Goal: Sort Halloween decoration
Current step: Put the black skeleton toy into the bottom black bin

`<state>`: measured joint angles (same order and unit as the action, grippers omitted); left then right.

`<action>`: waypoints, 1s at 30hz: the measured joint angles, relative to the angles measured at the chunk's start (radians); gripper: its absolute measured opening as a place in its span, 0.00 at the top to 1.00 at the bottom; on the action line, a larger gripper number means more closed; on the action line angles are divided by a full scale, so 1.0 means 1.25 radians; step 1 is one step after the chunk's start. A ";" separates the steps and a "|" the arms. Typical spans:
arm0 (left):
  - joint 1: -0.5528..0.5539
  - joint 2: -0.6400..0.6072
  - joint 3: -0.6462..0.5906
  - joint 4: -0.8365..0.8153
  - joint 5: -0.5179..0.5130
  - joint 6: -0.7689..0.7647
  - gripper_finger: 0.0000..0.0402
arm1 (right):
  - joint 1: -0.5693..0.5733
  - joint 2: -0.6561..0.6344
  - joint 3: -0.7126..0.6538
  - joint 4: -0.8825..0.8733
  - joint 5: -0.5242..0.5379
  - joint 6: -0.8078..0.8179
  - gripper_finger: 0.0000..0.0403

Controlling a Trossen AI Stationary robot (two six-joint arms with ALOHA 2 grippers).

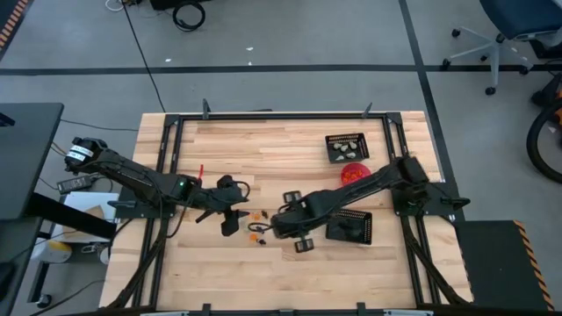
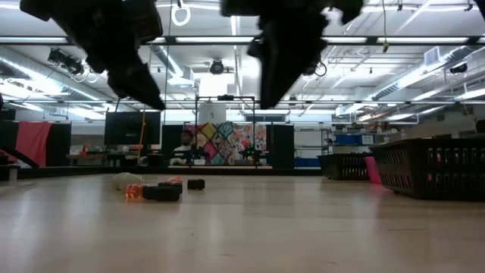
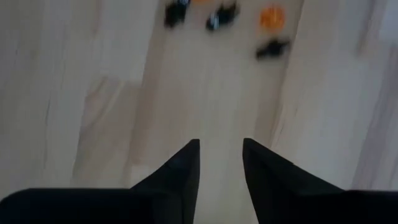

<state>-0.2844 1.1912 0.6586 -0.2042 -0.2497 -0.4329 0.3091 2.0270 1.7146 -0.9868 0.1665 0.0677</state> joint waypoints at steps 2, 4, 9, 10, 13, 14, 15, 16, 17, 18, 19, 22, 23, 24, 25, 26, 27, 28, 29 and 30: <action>0.001 0.000 0.000 -0.036 0.000 -0.019 0.52 | -0.008 0.028 0.025 0.032 0.001 -0.027 0.68; 0.001 0.000 0.000 -0.067 0.000 -0.037 0.52 | -0.019 0.052 0.038 0.073 0.001 -0.052 0.67; 0.001 0.000 0.000 -0.143 0.000 -0.077 0.52 | -0.047 0.101 0.042 0.216 0.026 -0.086 0.65; 0.001 0.000 0.000 -0.157 0.000 -0.084 0.52 | -0.053 0.110 0.042 0.244 0.033 -0.090 0.64; 0.001 0.000 0.000 -0.187 0.000 -0.102 0.52 | -0.069 0.135 0.042 0.297 0.069 -0.093 0.63; 0.001 0.000 0.000 -0.193 -0.001 -0.104 0.52 | -0.075 0.143 0.042 0.308 0.076 -0.093 0.63; 0.001 0.000 0.000 -0.199 -0.004 -0.106 0.52 | -0.083 0.149 0.042 0.313 0.078 -0.091 0.63; 0.001 0.000 0.000 -0.202 -0.011 -0.106 0.52 | -0.089 0.157 0.042 0.318 0.078 -0.088 0.63; 0.001 0.000 0.000 -0.202 -0.015 -0.106 0.52 | -0.096 0.163 0.042 0.327 0.075 -0.078 0.63; 0.001 0.000 0.000 -0.202 -0.016 -0.106 0.52 | -0.103 0.171 0.042 0.330 0.068 -0.071 0.63; 0.001 0.000 0.000 -0.202 -0.018 -0.106 0.52 | -0.109 0.178 0.042 0.329 0.060 -0.063 0.62; 0.001 0.000 0.000 -0.202 -0.018 -0.107 0.52 | -0.123 0.203 0.042 0.328 0.044 -0.048 0.62; 0.001 0.000 0.000 -0.202 -0.018 -0.107 0.52 | -0.126 0.210 0.041 0.328 0.040 -0.042 0.62; 0.001 0.000 0.000 -0.202 -0.018 -0.107 0.52 | -0.127 0.215 0.041 0.328 0.037 -0.035 0.62; 0.001 0.000 0.000 -0.202 -0.018 -0.107 0.52 | -0.129 0.219 0.041 0.330 0.034 -0.031 0.62; 0.001 0.000 0.000 -0.202 -0.018 -0.107 0.52 | -0.129 0.221 0.041 0.329 0.033 -0.025 0.62; 0.001 0.000 0.000 -0.202 -0.018 -0.107 0.52 | -0.129 0.223 0.041 0.327 0.034 -0.017 0.62; 0.001 0.000 0.000 -0.202 -0.018 -0.107 0.52 | -0.129 0.223 0.041 0.325 0.034 -0.011 0.62; 0.001 0.000 0.000 -0.202 -0.019 -0.107 0.52 | -0.129 0.222 0.037 0.326 0.034 -0.006 0.62; 0.001 0.000 0.000 -0.202 -0.019 -0.107 0.52 | -0.129 0.222 0.033 0.329 0.033 -0.002 0.62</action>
<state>-0.2836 1.1908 0.6586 -0.4568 -0.2729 -0.5663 0.1482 2.3040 1.7555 -0.5749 0.2075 0.0653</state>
